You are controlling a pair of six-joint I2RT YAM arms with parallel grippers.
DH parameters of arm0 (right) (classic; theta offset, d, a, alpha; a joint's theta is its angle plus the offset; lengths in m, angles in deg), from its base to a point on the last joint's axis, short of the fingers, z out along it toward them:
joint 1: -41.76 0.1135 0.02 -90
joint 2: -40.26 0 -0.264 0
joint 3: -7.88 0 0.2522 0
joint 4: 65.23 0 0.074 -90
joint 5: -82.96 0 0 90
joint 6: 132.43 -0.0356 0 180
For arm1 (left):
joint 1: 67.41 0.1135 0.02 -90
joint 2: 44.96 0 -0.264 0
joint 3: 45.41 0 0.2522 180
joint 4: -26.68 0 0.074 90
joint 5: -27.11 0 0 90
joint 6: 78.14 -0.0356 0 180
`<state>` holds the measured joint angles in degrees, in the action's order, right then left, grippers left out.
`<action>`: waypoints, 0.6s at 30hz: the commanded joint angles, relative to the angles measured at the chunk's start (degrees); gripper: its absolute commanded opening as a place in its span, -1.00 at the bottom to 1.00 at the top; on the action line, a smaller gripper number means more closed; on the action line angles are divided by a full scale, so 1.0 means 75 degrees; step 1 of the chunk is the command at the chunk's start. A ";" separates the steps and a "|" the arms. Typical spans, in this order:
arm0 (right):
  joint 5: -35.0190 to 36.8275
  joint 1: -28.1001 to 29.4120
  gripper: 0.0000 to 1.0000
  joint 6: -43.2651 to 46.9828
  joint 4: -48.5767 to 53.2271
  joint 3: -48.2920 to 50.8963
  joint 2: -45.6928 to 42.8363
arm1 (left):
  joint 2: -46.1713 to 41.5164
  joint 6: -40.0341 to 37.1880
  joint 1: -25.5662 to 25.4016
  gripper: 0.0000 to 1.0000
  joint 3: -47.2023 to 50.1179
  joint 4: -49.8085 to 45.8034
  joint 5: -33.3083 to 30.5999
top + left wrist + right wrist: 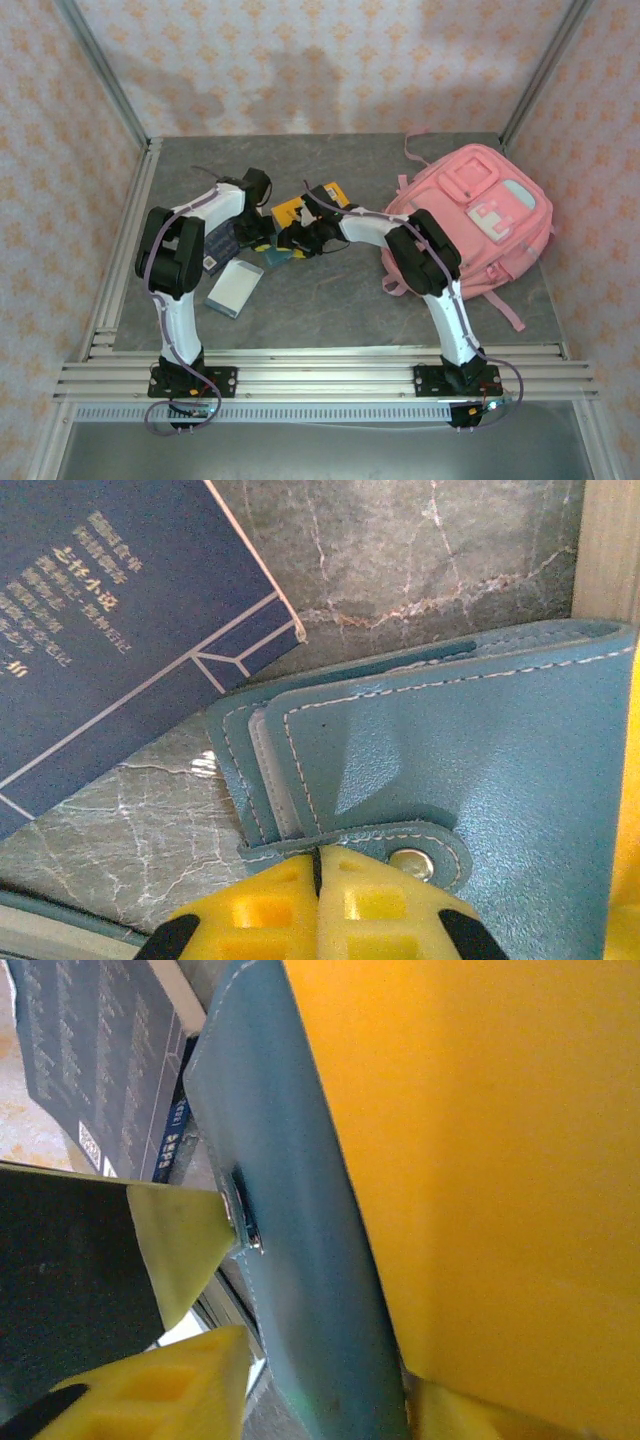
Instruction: Pack books, pencil case, and school supplies into a backpack
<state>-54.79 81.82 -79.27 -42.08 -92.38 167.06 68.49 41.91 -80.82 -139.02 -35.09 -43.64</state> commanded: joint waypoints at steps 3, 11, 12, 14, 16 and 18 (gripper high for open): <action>0.0264 0.0206 -0.54 -0.0043 -0.0118 -0.0153 0.0080 | 0.0212 0.0026 -0.0111 -1.00 0.0472 0.0627 0.0660; 0.0928 -0.0008 -0.88 0.0820 0.0935 0.0446 -0.1273 | -0.1357 0.0551 -0.0063 -0.36 0.0594 0.0162 0.0509; 0.0927 -0.0029 -0.88 0.0940 0.1029 0.0542 -0.1434 | -0.1557 0.0662 -0.0063 -0.23 0.0640 0.0215 0.0588; 0.0807 -0.0072 -0.88 0.1170 0.1271 0.0741 -0.1877 | -0.1974 0.0952 -0.0064 -0.01 0.0774 0.0377 0.0831; 0.0604 -0.0130 -0.90 0.1302 0.1453 0.0938 -0.2295 | -0.2294 0.1192 -0.0063 0.18 0.0911 0.0604 0.1163; 0.0430 -0.0192 -0.91 0.1457 0.1665 0.1124 -0.2722 | -0.2581 0.1336 -0.0072 0.32 0.1015 0.0897 0.1624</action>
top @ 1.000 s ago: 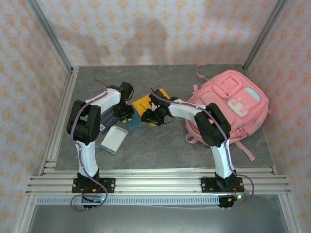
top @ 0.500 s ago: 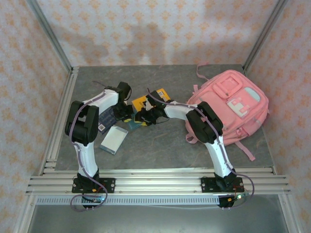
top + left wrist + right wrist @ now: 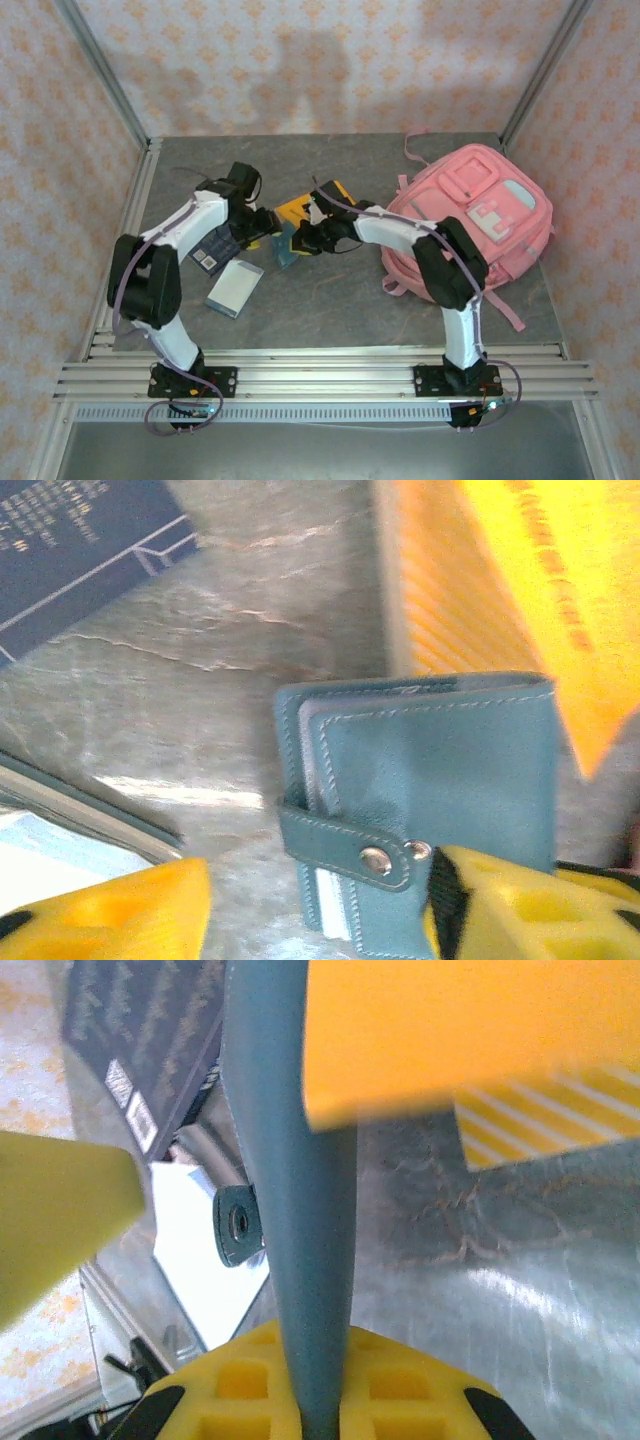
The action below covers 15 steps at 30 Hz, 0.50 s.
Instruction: Pack books, pencil case, and school supplies into a backpack
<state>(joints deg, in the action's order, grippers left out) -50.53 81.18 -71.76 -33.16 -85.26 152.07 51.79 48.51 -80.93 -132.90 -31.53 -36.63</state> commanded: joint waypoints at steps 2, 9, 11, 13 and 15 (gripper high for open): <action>-0.0391 -0.0192 -0.92 0.0716 0.0782 0.0282 -0.1186 | -0.0563 0.0427 -0.0074 0.40 0.0268 0.0799 0.1359; -0.1384 -0.0829 -0.93 0.0511 0.0557 0.0962 -0.2860 | -0.1241 -0.0080 -0.0119 0.46 0.0291 0.0840 0.2159; -0.1415 -0.0928 -0.93 0.0182 0.0282 0.1178 -0.3235 | -0.1512 0.0410 -0.0148 0.47 0.0601 0.1518 0.2636; -0.1392 -0.0967 -0.93 -0.0066 0.0055 0.1305 -0.3471 | -0.1756 0.0806 -0.0233 0.49 0.0764 0.2033 0.2785; -0.1397 -0.1019 -0.93 -0.0362 -0.0285 0.1437 -0.3627 | -0.1977 0.1197 -0.0385 0.51 0.0958 0.2681 0.2919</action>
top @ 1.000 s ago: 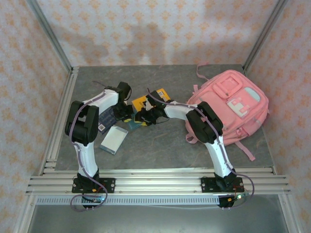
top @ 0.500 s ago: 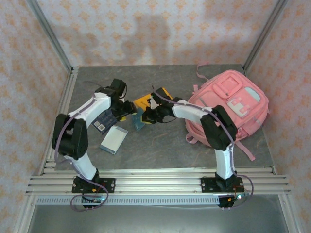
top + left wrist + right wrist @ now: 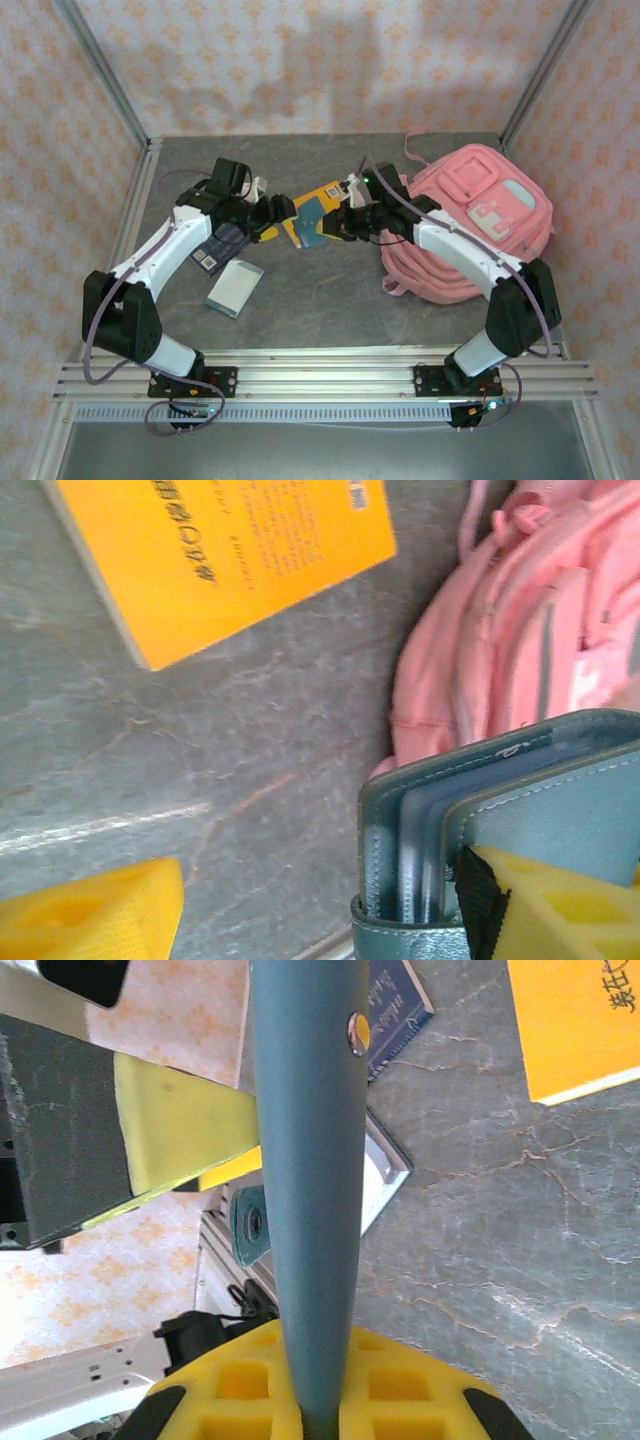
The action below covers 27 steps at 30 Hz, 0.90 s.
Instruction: Pack books, pencil case, and school supplies into a backpack
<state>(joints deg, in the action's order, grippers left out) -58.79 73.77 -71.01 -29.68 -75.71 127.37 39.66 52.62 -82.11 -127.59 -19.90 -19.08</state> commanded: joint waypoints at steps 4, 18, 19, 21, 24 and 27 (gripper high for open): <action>-0.0571 -0.0186 -0.93 -0.1480 -0.2094 0.0516 -0.0435 | -0.0443 0.1222 -0.0632 0.53 0.0414 0.2146 0.0702; -0.0478 -0.0399 -0.99 -0.2922 -0.3662 0.1091 -0.0541 | -0.0465 0.2584 -0.0864 -0.20 0.0692 0.4186 0.0724; -0.0450 -0.0411 -0.99 -0.2973 -0.3663 0.1124 -0.0569 | -0.0478 0.2582 -0.0867 -0.24 0.0679 0.4177 0.0698; -0.0373 -0.0424 -0.99 -0.2974 -0.3605 0.1151 -0.0590 | -0.0490 0.2617 -0.0864 -0.31 0.0656 0.4181 0.0642; -0.0355 -0.0424 -0.99 -0.3010 -0.3637 0.1188 -0.0610 | -0.0455 0.2736 -0.0864 -0.39 0.0639 0.4334 0.0639; -0.0262 -0.0424 -0.92 -0.2852 -0.3395 0.1169 -0.0621 | -0.0420 0.2780 -0.0864 -0.56 0.0597 0.4374 0.0604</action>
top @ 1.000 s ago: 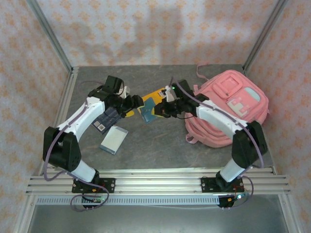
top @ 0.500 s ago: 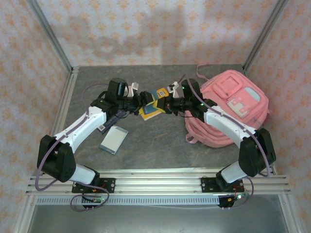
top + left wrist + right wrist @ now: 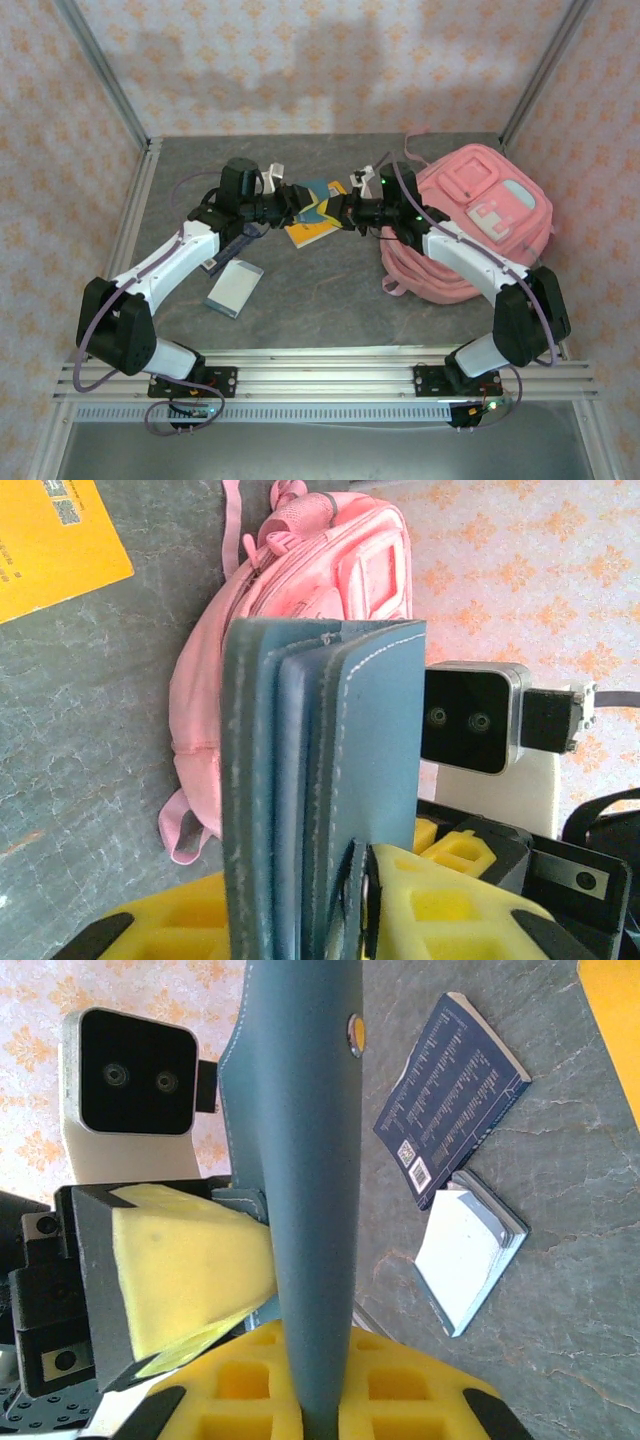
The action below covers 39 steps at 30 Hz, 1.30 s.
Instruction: Pack books, pencil case, and school supplies into a backpack
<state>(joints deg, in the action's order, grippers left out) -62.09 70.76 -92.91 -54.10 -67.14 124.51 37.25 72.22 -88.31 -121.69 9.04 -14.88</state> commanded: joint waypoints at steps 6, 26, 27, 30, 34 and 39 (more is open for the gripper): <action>0.0508 -0.0010 -0.34 0.0637 0.0762 -0.0236 -0.0328 | -0.0086 0.0214 -0.0037 -0.87 -0.0297 0.0635 0.0021; 1.0666 -0.0023 0.49 0.6035 0.8280 -0.1860 0.0101 | 0.0495 -0.2368 -0.0176 -1.00 -0.1001 -0.3183 -0.0918; 1.0685 -0.0034 0.49 0.6342 0.8169 -0.1918 0.0313 | 0.0519 -0.2446 -0.0197 -1.00 -0.1004 -0.3235 -0.0888; 1.0606 -0.0034 0.50 0.6965 0.7826 -0.2038 0.0762 | 0.0575 -0.2627 -0.0212 -1.00 -0.1004 -0.3369 -0.0865; 1.0786 -0.0034 0.48 0.7035 0.7658 -0.2358 0.1458 | 0.0663 -0.2710 -0.0211 -1.00 -0.0964 -0.3397 -0.0777; 1.1354 -0.0268 0.43 0.6968 0.7328 -0.2513 0.2194 | 0.0726 -0.2727 -0.0206 -1.00 -0.0915 -0.3391 -0.0712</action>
<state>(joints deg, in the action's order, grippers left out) 17.27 70.14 -41.85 1.94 -84.08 138.62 42.28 53.66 -89.67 -128.01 -15.22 -20.96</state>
